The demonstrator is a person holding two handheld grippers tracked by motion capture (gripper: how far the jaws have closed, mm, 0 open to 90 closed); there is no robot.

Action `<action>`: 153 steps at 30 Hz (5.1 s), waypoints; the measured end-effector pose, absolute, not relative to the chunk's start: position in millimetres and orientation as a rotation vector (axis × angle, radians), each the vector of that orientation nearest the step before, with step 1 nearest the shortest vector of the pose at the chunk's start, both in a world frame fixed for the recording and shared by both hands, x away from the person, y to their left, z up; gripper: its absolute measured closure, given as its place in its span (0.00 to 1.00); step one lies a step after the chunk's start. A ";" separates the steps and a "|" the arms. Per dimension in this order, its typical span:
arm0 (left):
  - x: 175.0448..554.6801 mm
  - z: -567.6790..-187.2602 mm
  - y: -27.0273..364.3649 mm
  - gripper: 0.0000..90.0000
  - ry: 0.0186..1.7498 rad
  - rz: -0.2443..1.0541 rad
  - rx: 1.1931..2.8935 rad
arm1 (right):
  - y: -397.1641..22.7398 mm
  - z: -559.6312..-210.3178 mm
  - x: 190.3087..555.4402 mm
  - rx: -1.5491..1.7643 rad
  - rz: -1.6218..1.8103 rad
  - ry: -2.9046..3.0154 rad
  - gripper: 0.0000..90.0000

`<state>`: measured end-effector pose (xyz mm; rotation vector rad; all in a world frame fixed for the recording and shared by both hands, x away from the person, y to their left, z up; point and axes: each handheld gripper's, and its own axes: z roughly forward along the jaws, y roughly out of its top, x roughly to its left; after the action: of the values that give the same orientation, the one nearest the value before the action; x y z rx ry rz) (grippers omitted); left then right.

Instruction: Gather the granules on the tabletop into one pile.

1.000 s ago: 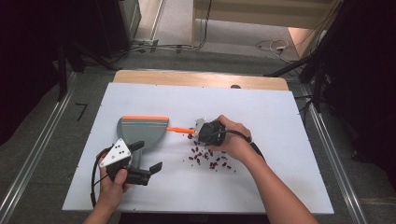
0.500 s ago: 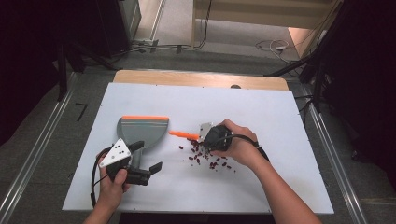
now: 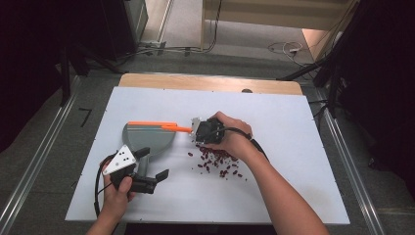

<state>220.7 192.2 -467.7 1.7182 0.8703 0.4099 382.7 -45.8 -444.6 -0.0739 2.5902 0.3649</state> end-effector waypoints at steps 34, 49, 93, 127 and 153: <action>221.2 -466.6 195.7 0.00 0.891 0.427 1.701 | -76.0 -394.1 337.2 0.326 0.773 2.768 0.76; 220.9 -466.4 196.7 0.00 0.891 0.429 1.704 | -33.5 -437.3 331.7 1.021 0.865 3.005 0.76; 220.7 -467.9 194.7 0.00 0.890 0.421 1.715 | -142.8 -461.4 378.5 1.468 0.783 2.723 0.74; 221.6 -469.0 190.1 0.00 0.892 0.419 1.724 | -180.0 -406.1 319.8 0.356 0.687 2.915 0.75; 221.8 -469.3 188.5 0.00 0.889 0.412 1.723 | -171.7 -441.0 321.7 0.081 0.537 3.008 0.75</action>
<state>221.8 188.5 -469.3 1.7227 0.8888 0.4116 321.7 -171.7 -441.0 0.0808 3.0082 0.5366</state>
